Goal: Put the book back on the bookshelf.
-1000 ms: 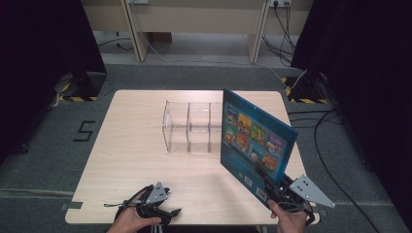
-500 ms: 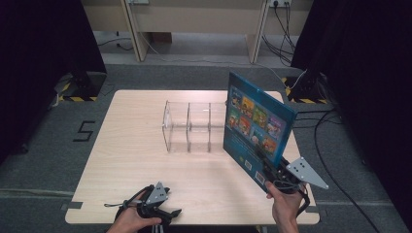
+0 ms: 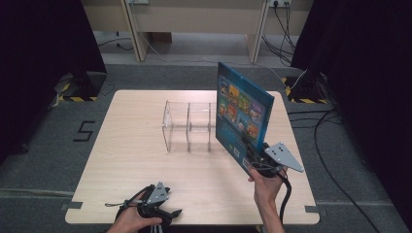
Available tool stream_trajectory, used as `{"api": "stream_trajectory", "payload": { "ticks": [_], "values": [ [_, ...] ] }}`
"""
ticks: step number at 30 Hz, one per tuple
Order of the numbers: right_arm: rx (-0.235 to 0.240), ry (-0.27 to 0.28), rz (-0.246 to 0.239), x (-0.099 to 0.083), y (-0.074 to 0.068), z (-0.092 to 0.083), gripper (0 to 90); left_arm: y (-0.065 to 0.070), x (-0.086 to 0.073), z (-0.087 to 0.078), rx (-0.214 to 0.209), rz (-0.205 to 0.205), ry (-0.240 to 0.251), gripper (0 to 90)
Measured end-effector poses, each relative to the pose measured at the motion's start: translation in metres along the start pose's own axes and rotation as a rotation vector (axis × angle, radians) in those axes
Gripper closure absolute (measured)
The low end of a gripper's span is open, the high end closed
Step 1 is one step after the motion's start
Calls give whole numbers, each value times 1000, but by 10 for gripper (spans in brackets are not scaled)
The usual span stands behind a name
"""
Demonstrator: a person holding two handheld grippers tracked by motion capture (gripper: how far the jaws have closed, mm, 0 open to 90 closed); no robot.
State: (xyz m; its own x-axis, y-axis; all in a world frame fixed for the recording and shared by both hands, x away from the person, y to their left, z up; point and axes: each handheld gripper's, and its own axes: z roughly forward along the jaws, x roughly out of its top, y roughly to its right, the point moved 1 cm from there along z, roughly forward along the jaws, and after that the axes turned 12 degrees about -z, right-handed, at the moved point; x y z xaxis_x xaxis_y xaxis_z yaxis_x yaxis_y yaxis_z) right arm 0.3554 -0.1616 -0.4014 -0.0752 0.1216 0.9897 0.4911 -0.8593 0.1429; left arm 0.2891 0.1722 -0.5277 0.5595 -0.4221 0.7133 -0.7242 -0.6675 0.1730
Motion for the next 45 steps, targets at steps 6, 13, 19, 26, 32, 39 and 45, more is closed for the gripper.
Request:
{"api": "stream_trajectory", "payload": {
  "ticks": [6,13,19,26,32,39,45],
  "values": [
    [-37,-20,-9,-3,-5,14,824,1,1,1,-7,8,-8,117],
    [-70,-5,-7,-8,-8,28,825,1,1,2,-10,8,-3,110],
    [-98,-8,-7,-13,-9,40,825,1,2,2,-10,8,-4,110],
    [-131,-16,-32,-20,-12,55,824,1,1,1,-10,12,-5,110],
    [-152,-20,-57,-25,-14,64,824,1,1,1,-10,10,-5,111],
    [-189,-21,-69,-34,-18,73,824,2,0,1,-12,13,-6,110],
    [-208,-24,-87,-47,-24,78,824,3,0,0,-18,19,-11,111]
  ]
}}
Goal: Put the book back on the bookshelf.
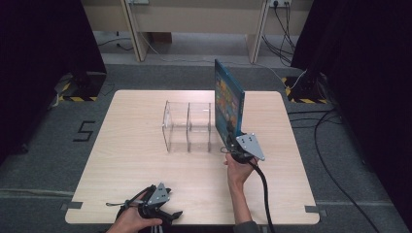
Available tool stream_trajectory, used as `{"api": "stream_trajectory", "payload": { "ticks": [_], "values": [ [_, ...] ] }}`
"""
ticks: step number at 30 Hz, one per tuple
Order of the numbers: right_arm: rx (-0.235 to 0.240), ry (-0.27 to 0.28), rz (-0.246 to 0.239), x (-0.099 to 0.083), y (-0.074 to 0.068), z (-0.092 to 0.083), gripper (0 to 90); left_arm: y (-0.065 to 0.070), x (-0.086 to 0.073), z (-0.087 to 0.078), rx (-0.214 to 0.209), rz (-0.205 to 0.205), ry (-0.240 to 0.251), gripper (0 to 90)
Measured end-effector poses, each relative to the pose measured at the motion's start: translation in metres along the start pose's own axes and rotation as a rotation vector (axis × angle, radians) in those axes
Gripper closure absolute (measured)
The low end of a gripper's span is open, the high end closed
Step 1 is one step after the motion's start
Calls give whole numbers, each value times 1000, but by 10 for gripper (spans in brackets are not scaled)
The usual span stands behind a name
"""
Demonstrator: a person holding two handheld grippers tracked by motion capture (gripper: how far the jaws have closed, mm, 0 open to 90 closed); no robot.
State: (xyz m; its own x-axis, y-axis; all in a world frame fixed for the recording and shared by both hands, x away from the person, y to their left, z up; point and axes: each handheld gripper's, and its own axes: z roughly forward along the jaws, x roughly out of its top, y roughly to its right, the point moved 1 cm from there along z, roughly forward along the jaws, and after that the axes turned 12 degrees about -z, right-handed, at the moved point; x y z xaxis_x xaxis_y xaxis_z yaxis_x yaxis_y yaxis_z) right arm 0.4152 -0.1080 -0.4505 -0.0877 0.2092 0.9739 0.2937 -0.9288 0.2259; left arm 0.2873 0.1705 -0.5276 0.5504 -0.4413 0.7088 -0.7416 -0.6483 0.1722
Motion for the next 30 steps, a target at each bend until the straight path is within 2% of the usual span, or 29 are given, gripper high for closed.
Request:
{"api": "stream_trajectory", "payload": {
  "ticks": [3,6,12,14,17,19,20,21,23,24,27,30],
  "values": [
    [8,9,2,-8,-3,-1,823,0,0,0,-2,3,-1,110],
    [6,7,-2,-9,-3,-4,822,0,0,0,-2,3,-1,111],
    [2,-27,-2,-19,-4,-15,810,1,0,0,-2,4,-1,110],
    [8,-42,23,-23,-2,-17,809,1,0,0,-3,5,-1,110],
    [2,-46,22,-26,-1,-19,805,1,0,0,-3,5,-1,109],
    [11,-47,44,-27,3,-20,802,1,0,0,-4,6,0,109],
    [11,-47,44,-27,3,-20,802,1,0,0,-3,5,0,109],
    [5,-54,16,-28,4,-20,790,1,0,0,-3,5,0,109],
    [14,-58,24,-28,6,-21,784,1,0,0,-4,5,0,109],
    [22,-66,48,-27,7,-22,778,1,0,0,-4,6,0,109],
    [33,-80,28,-25,10,-24,762,1,0,0,-3,5,1,109],
    [66,-130,28,-26,10,-23,710,1,0,0,-3,6,0,109]
  ]
}}
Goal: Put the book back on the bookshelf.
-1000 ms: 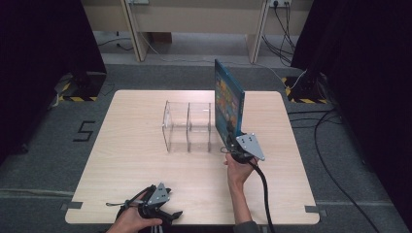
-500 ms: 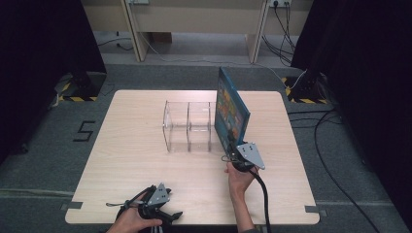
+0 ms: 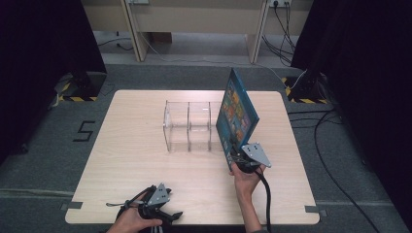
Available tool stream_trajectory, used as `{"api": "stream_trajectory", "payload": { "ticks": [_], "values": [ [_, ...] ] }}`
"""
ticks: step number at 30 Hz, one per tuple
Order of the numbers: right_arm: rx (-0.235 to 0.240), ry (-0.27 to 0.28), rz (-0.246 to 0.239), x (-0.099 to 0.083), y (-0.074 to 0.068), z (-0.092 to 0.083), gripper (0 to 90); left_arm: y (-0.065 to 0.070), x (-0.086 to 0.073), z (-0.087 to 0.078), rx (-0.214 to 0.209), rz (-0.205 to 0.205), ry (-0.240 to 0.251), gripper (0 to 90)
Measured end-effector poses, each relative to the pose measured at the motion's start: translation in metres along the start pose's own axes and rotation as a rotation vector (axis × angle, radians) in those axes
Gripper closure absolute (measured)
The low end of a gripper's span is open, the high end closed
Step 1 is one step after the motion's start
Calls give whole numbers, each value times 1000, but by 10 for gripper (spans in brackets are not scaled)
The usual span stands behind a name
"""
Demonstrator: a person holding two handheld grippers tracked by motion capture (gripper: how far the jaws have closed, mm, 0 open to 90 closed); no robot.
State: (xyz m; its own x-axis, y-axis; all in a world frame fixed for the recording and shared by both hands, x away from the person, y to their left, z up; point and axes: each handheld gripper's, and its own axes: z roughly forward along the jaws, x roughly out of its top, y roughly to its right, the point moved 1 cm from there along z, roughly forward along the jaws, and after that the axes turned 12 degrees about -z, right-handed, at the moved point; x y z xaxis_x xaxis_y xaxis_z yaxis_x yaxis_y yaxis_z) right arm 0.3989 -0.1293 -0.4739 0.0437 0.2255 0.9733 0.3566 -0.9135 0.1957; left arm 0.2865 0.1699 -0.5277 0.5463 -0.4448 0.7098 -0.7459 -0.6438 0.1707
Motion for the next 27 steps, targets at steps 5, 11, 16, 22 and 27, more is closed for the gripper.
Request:
{"api": "stream_trajectory", "payload": {
  "ticks": [5,11,16,22,27],
  "values": [
    [28,-54,-26,-1,5,-1,634,0,0,0,-2,0,2,109],
    [163,-104,-49,1,12,-20,510,0,0,0,-3,-2,4,108],
    [240,-129,-74,-3,15,-38,475,0,0,0,-2,-1,3,106],
    [276,-171,-105,-6,27,-61,569,0,0,0,-1,-1,3,108],
    [315,-179,-126,-10,29,-65,685,0,0,0,-2,1,0,107]
  ]
}}
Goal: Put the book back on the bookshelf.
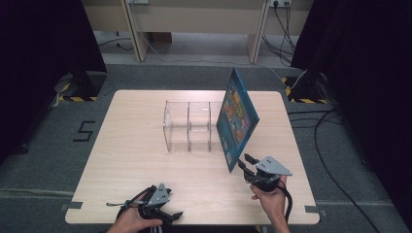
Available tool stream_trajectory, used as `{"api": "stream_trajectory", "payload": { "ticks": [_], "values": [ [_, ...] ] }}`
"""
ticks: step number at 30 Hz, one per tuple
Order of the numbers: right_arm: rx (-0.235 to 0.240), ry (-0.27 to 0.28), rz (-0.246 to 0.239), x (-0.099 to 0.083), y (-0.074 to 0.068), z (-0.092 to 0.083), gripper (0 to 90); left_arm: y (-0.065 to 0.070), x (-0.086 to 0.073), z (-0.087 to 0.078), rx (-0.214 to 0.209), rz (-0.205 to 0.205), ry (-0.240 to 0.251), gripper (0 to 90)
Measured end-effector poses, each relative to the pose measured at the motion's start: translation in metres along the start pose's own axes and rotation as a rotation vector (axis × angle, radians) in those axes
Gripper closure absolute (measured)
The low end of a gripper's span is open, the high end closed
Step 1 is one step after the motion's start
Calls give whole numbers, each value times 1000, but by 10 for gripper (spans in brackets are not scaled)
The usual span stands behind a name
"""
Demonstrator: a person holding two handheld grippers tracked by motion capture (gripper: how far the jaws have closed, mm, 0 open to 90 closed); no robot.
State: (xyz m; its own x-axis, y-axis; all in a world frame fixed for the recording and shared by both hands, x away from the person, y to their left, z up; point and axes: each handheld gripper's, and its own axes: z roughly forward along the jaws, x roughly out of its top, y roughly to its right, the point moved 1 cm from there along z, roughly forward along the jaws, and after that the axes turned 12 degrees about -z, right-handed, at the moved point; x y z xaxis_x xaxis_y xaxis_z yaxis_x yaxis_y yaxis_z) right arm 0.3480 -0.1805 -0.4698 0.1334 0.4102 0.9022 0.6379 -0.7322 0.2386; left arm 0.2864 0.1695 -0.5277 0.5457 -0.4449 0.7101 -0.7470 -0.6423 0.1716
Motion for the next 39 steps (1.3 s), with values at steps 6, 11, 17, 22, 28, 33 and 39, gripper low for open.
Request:
{"api": "stream_trajectory", "payload": {
  "ticks": [6,11,17,22,28,33,39],
  "values": [
    [25,-24,-43,2,-6,9,747,0,0,0,0,2,-3,107],
    [32,-28,-42,3,-9,15,763,0,0,0,-1,2,-3,107],
    [34,-29,-41,5,-13,19,751,0,0,0,-1,2,-3,107],
    [36,-20,-17,4,-12,20,743,0,1,0,-2,5,-5,107],
    [29,-21,-12,4,-12,21,707,1,0,0,-2,5,-4,107],
    [29,-26,23,2,-10,17,591,1,0,0,-4,7,-8,108],
    [16,-14,49,1,-8,7,507,1,1,0,-6,9,-10,107]
  ]
}}
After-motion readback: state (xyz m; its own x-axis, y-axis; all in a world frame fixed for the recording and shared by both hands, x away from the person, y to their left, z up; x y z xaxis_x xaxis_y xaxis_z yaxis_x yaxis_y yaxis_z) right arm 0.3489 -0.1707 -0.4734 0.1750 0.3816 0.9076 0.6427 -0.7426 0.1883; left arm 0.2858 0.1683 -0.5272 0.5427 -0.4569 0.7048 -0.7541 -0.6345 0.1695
